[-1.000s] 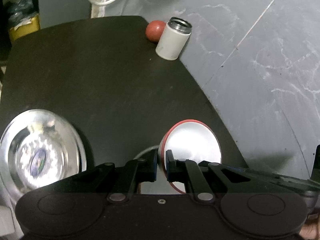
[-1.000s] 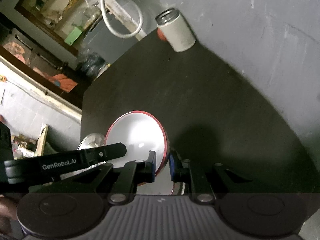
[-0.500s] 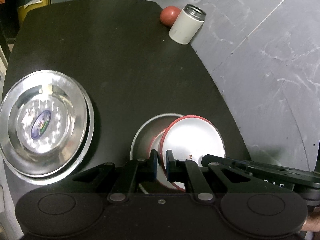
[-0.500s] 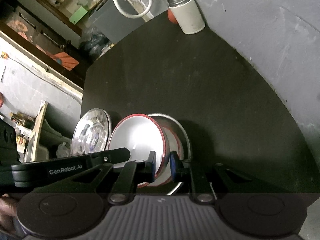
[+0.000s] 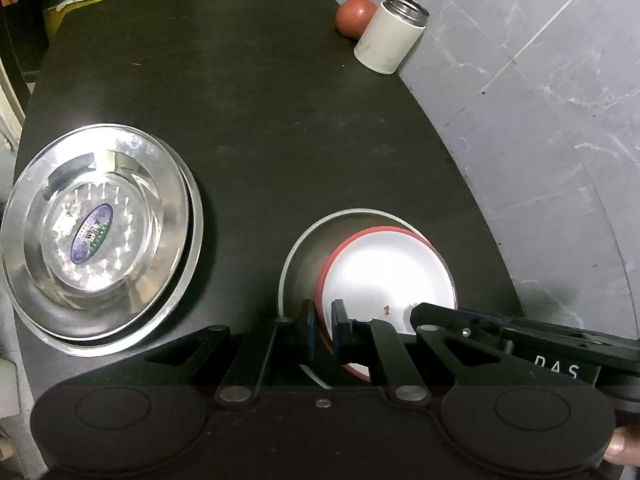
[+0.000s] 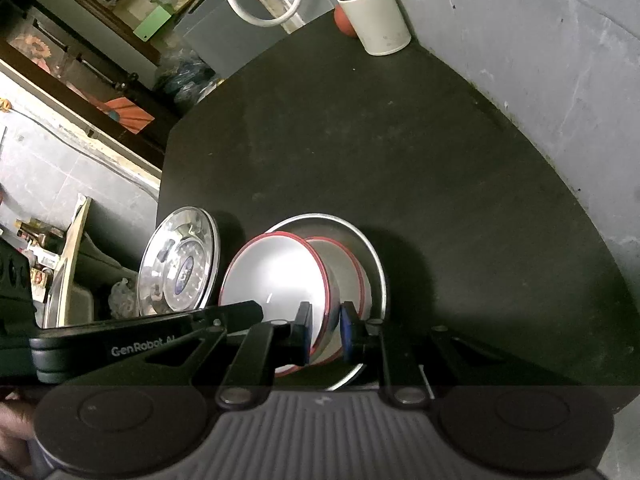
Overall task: Organize plates and bowls
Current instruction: 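Lower the second white bowl into the first white bowl with both grippers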
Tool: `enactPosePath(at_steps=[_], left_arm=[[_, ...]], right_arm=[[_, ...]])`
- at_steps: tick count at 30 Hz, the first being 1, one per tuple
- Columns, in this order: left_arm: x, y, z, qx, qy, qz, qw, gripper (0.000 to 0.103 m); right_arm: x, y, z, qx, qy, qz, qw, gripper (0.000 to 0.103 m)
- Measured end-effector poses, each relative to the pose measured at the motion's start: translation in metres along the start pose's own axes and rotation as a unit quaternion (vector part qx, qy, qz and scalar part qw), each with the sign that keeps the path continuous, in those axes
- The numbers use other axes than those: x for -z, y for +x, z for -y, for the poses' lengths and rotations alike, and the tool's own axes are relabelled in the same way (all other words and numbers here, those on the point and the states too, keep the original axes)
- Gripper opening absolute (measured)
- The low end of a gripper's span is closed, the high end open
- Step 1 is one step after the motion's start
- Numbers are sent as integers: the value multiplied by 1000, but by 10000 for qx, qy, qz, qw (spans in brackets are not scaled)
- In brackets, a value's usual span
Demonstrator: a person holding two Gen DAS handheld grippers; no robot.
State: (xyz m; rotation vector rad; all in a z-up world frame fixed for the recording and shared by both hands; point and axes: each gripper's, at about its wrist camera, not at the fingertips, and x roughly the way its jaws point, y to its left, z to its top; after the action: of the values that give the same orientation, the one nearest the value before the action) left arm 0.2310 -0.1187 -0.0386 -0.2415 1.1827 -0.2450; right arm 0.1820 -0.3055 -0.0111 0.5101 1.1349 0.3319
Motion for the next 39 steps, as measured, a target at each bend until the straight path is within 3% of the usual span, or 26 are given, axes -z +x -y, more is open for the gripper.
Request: enactPosePath(at_steps=[39], left_arm=[[-3, 6, 1, -114, 13, -33, 9999, 11]], right_arm=[[-6, 1, -1, 65, -83, 68, 9999, 21]])
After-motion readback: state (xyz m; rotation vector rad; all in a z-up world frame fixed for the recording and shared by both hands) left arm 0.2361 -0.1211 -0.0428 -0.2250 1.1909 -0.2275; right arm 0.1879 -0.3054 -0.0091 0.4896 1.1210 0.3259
